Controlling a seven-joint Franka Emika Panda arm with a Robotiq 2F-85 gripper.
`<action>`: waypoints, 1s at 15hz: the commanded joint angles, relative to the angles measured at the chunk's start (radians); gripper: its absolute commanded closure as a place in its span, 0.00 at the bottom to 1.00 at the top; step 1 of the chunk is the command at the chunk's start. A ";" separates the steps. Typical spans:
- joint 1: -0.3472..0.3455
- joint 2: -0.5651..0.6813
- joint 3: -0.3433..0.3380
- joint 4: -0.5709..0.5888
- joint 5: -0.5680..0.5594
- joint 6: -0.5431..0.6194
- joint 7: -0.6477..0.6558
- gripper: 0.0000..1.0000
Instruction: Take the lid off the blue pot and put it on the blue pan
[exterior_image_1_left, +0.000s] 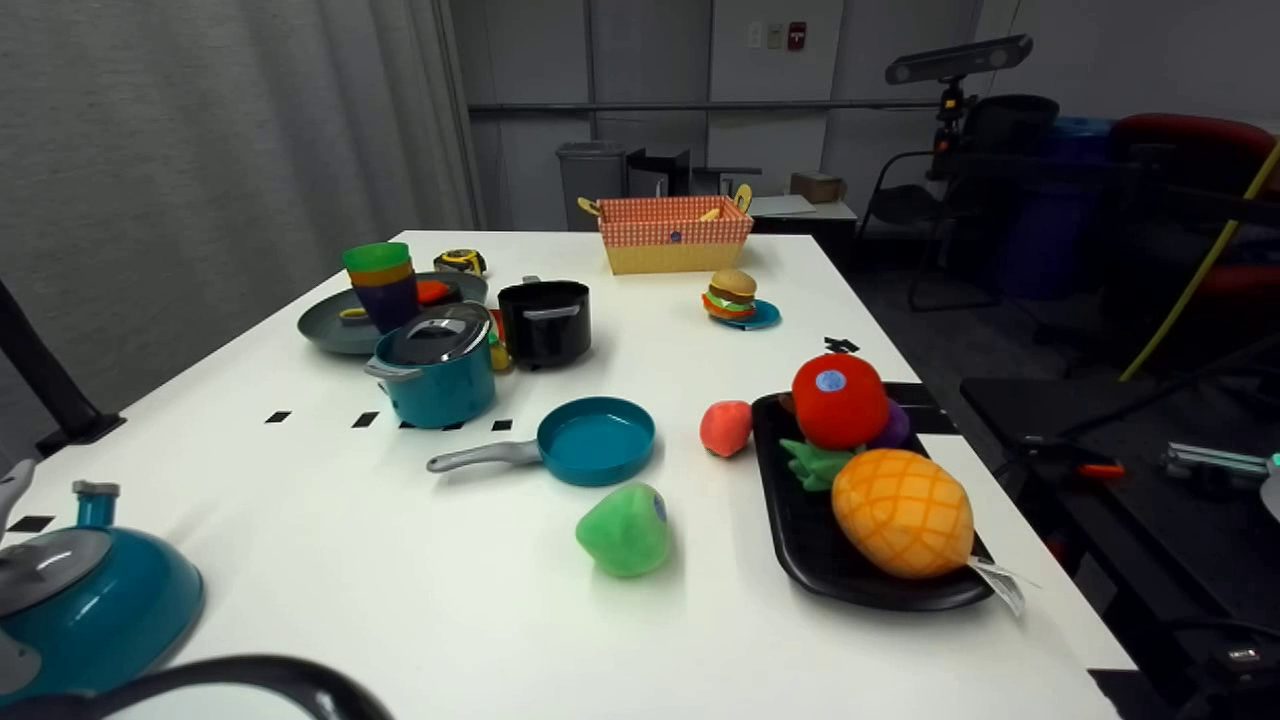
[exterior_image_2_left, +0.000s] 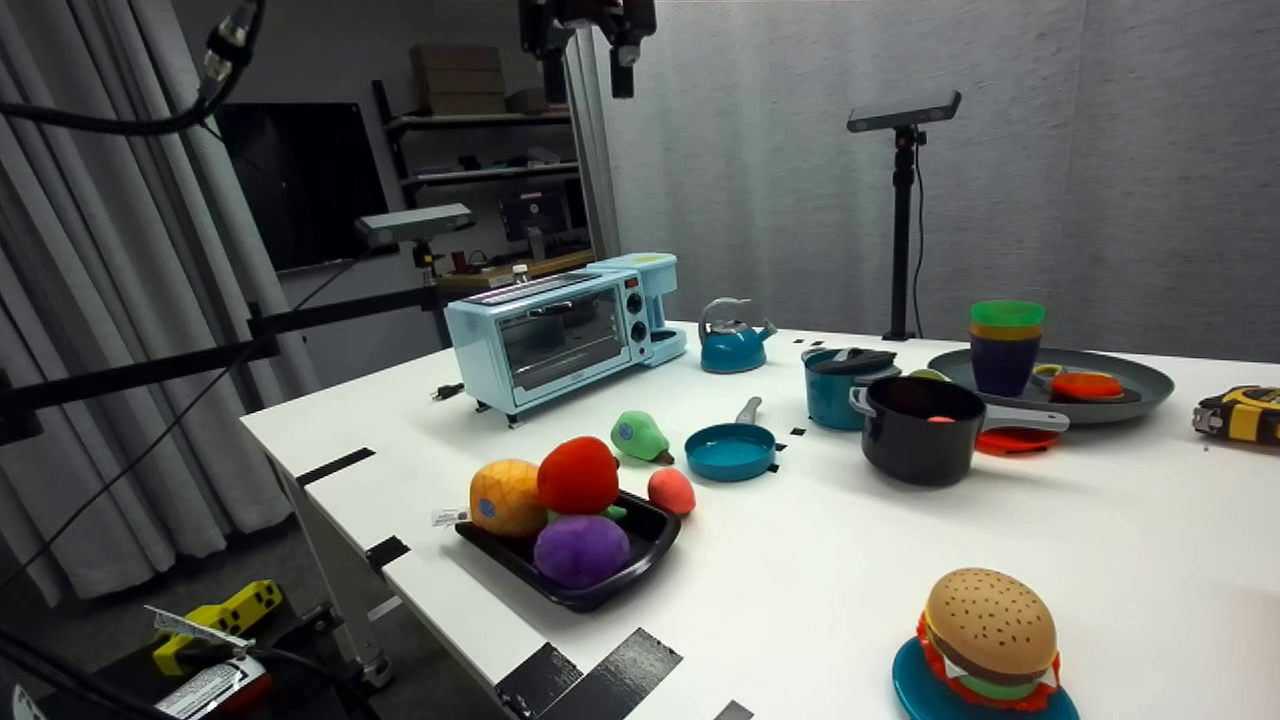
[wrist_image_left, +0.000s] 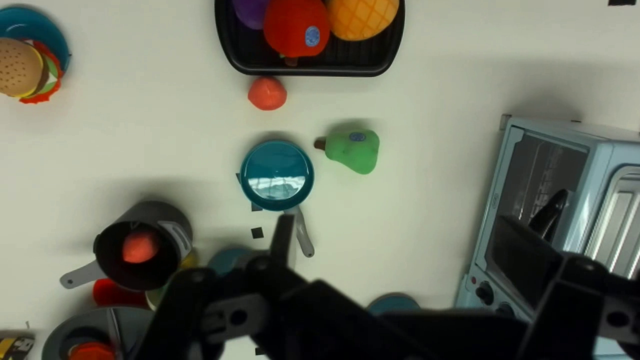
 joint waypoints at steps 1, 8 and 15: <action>-0.024 0.020 0.020 0.022 0.000 -0.006 -0.001 0.00; -0.025 0.038 0.022 0.045 -0.003 0.000 0.002 0.00; -0.026 0.106 0.032 -0.019 -0.080 0.269 -0.019 0.00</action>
